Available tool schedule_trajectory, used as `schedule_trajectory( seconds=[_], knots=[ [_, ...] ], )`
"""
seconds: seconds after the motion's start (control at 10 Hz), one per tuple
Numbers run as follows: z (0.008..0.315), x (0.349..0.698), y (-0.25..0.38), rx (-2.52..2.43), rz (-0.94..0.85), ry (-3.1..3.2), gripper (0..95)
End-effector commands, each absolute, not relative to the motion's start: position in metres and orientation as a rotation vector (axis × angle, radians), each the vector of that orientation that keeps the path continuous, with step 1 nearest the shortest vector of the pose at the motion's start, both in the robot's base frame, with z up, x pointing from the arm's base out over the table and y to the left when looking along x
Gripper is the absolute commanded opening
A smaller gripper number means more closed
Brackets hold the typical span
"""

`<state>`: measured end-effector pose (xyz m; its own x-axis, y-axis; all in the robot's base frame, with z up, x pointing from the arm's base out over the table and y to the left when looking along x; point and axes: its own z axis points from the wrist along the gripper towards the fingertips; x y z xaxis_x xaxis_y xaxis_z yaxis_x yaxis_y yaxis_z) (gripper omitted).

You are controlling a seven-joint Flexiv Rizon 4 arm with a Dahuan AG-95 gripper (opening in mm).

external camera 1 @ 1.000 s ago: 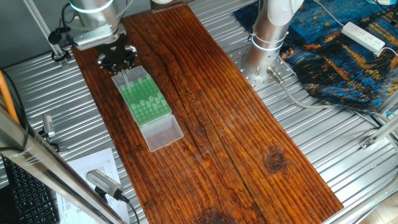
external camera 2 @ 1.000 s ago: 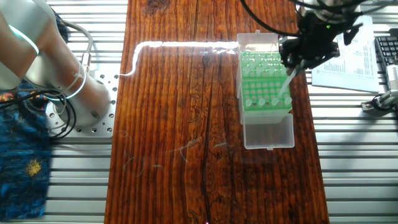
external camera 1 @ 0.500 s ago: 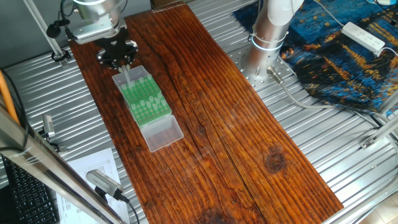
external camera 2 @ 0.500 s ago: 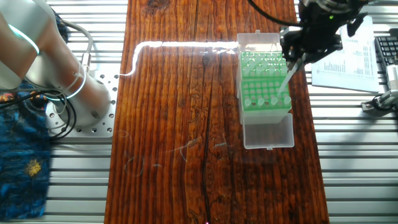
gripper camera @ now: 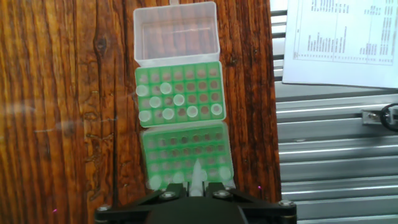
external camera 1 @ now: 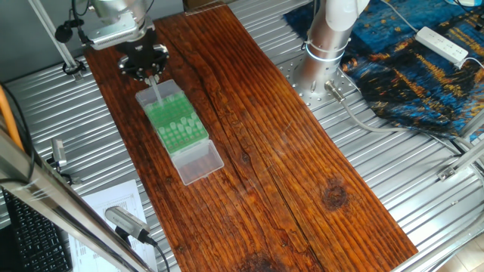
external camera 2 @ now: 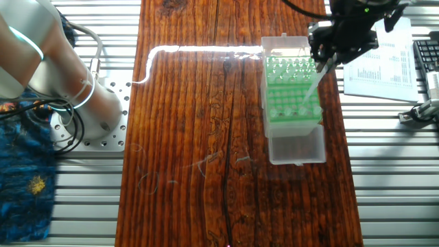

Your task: Transfer all large pipette tips from one holder to another

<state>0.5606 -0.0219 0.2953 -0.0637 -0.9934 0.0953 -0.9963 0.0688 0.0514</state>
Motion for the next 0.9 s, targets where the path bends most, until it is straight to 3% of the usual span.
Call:
schedule_trajectory(
  seconds=[0.1,0.9],
  knots=[
    [0.299,0.559,-0.021,2.062,0.034,-2.233,0.0],
    [0.331,0.577,0.030,1.803,-0.045,-2.516,0.0]
  ],
)
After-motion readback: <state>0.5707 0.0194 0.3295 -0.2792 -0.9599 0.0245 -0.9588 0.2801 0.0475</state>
